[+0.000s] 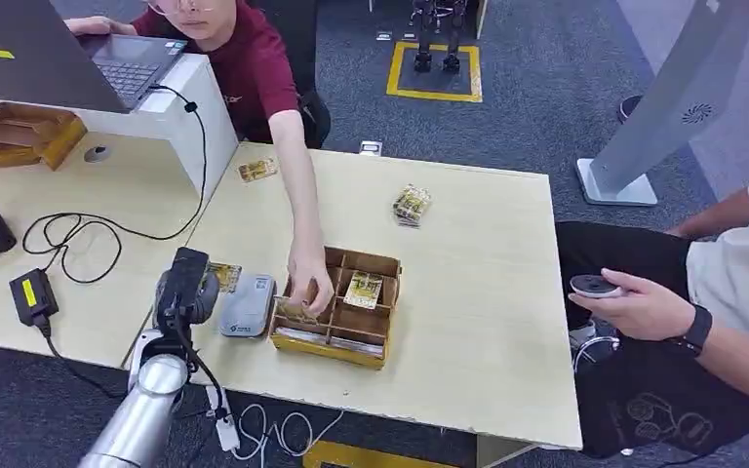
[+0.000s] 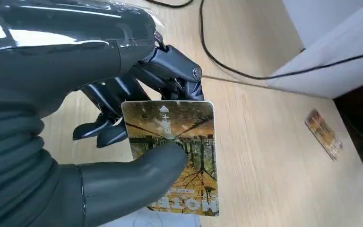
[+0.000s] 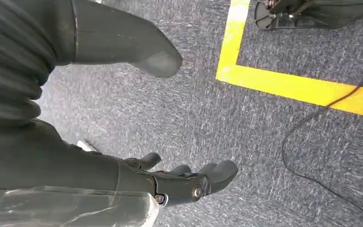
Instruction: Pass the card to the sensor for recognition and then transmit it.
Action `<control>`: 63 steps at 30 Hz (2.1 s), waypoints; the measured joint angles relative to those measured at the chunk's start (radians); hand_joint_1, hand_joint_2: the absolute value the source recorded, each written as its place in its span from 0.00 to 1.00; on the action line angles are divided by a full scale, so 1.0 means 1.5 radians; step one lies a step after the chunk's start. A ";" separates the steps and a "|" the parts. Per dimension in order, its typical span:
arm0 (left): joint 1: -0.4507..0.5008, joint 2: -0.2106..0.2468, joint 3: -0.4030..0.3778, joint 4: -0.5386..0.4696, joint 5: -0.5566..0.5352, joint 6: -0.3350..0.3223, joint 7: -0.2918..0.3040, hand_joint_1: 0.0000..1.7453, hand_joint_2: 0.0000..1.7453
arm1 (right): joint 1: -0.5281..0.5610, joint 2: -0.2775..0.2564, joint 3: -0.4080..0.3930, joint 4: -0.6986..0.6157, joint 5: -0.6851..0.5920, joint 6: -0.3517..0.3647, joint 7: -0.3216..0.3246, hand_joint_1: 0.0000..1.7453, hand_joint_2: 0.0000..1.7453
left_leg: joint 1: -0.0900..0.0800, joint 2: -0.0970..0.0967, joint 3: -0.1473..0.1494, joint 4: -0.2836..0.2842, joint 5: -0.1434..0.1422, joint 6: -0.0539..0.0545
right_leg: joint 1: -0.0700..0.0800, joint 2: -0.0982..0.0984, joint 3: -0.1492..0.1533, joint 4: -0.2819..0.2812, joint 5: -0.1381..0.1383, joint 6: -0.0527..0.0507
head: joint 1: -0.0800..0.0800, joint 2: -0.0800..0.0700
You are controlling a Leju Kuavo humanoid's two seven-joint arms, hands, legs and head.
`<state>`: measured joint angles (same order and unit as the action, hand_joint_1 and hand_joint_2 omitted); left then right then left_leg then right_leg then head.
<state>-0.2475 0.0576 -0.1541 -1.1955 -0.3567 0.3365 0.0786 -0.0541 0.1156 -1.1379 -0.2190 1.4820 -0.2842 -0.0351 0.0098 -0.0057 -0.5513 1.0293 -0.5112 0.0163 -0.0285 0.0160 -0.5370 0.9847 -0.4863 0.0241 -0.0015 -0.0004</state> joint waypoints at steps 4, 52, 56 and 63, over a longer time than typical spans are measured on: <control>-0.015 -0.005 0.001 0.041 -0.010 0.012 -0.003 1.00 1.00 | -0.002 0.002 0.006 0.000 0.002 0.000 0.004 0.00 1.00 | 0.000 0.000 0.000 0.000 0.000 0.000 | 0.000 0.000 0.000 0.000 0.000 0.000 | 0.000 0.000; -0.030 -0.024 0.005 0.158 -0.439 0.055 0.158 1.00 1.00 | -0.006 0.008 0.026 0.000 0.010 0.011 0.002 0.00 1.00 | 0.000 0.000 0.001 0.000 0.000 0.000 | 0.000 0.000 0.001 0.000 0.000 0.000 | 0.000 0.000; -0.032 -0.026 0.006 0.165 -0.444 0.055 0.158 1.00 1.00 | -0.006 0.009 0.029 0.000 0.010 0.011 0.000 0.00 1.00 | 0.000 0.000 0.002 0.000 0.000 0.000 | 0.000 0.000 0.002 0.000 0.000 0.000 | 0.000 0.000; -0.021 -0.053 0.046 0.130 -0.207 0.007 -0.055 1.00 1.00 | -0.006 0.009 0.028 0.000 0.006 0.006 -0.007 0.00 1.00 | 0.000 0.000 0.001 0.000 0.000 0.000 | 0.000 0.000 0.002 0.000 0.000 0.000 | 0.000 0.000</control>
<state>-0.2796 -0.0218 -0.0858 -1.0011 -0.6666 0.3475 -0.0040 -0.0626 0.1289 -1.0952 -0.2190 1.4904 -0.2754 -0.0450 0.0098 -0.0063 -0.5493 1.0293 -0.5107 0.0169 -0.0286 0.0152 -0.5342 0.9848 -0.4863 0.0241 -0.0015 -0.0004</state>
